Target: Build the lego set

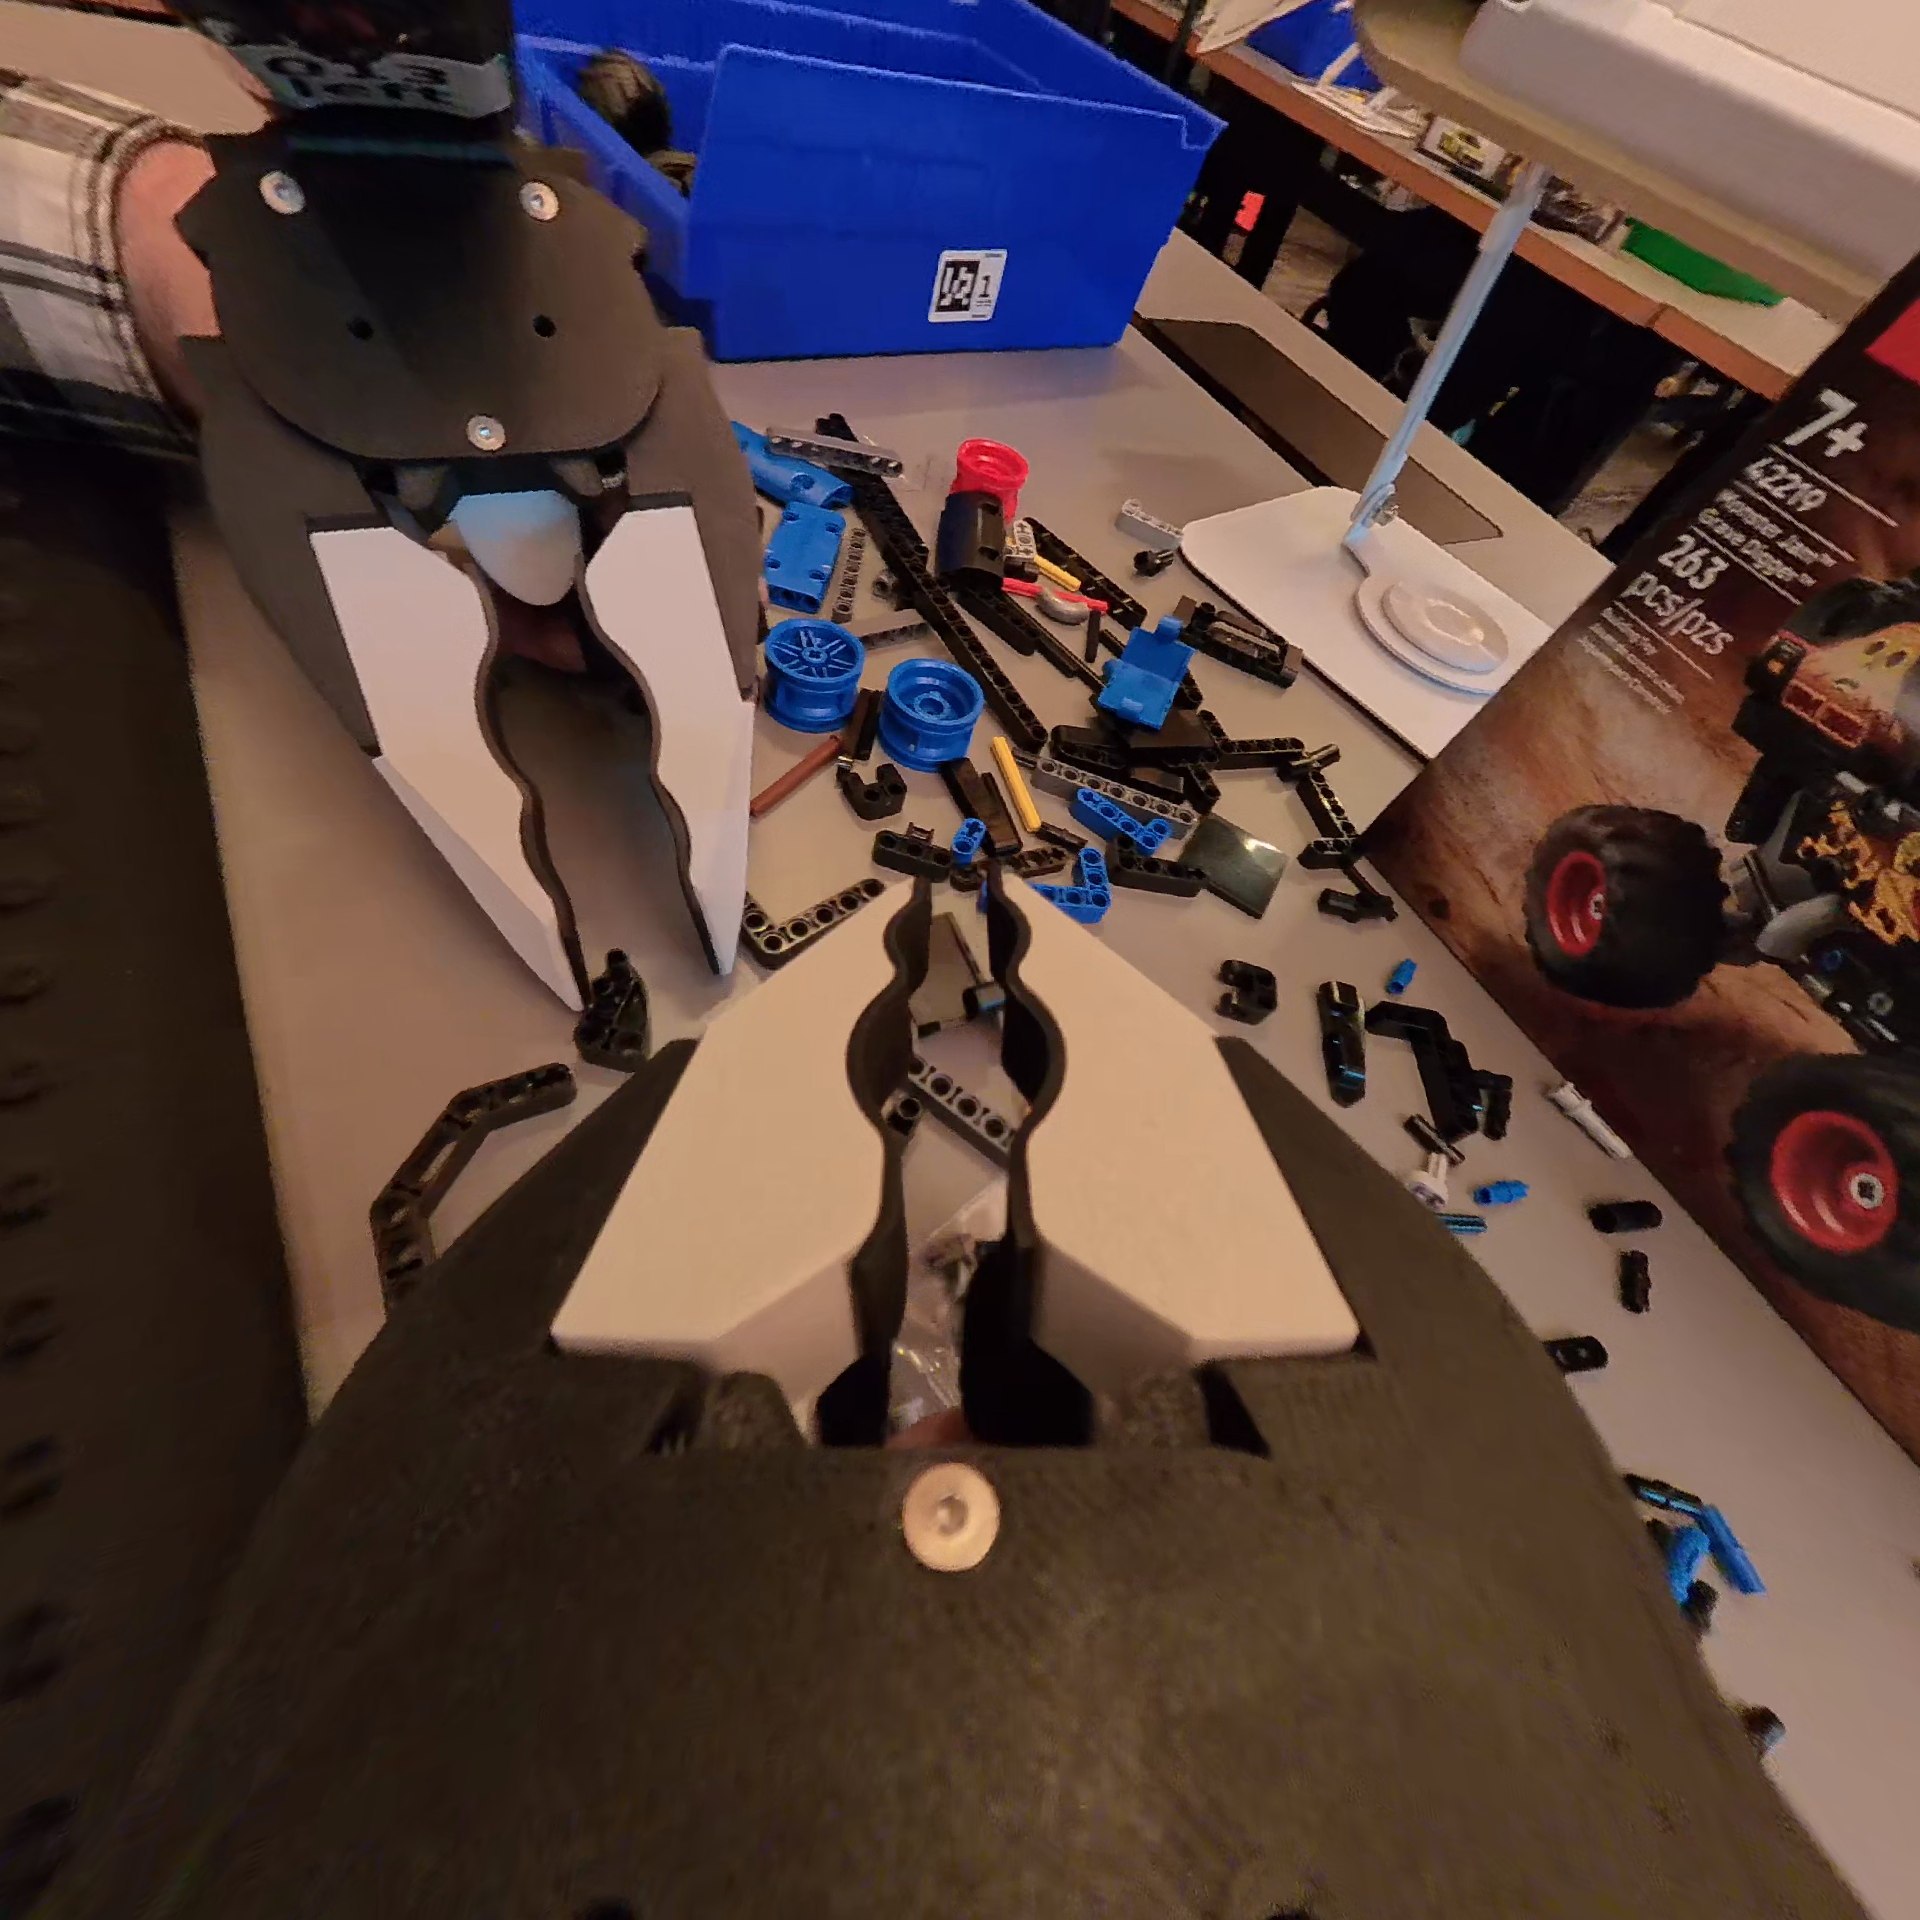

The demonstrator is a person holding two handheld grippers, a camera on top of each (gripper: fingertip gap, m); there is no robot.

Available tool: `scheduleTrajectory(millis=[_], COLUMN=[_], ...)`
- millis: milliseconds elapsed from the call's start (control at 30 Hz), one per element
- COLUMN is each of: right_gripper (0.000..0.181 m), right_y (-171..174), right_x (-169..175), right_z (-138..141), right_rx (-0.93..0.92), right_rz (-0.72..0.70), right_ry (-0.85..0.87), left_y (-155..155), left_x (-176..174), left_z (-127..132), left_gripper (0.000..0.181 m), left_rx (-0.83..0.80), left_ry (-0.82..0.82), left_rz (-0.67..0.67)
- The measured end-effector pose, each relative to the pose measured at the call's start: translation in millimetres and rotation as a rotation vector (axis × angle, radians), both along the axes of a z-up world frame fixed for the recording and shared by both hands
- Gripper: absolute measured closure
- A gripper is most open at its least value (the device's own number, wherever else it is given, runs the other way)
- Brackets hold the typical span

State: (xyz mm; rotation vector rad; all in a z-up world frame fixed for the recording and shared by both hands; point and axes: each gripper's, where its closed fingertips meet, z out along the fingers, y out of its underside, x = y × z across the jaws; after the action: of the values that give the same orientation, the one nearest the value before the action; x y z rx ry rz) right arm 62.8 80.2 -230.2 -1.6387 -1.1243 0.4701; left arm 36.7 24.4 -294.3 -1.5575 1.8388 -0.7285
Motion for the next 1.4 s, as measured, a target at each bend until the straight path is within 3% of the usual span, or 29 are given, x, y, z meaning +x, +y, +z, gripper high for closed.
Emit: scheduleTrajectory(millis=[367, 667, 1400], right_gripper=[0.174, 0.173, 0.173], right_y=[27, 27, 26], right_x=[52, 43, 40], right_z=[64, 49, 39], right_rx=[0.124, 0.128, 0.109], right_rz=[-0.232, -0.217, -0.204], right_ry=[0.314, 0.202, 0.152], left_y=[8, 3, 2], left_x=[-5, -5, -5], left_z=[6, 1, 0], left_gripper=[0.151, 0.155, 0.159], left_rx=[-0.029, 0.009, 0.003], left_ry=[-0.032, -0.007, 0.002], left_rz=[0.035, -0.003, -0.004])
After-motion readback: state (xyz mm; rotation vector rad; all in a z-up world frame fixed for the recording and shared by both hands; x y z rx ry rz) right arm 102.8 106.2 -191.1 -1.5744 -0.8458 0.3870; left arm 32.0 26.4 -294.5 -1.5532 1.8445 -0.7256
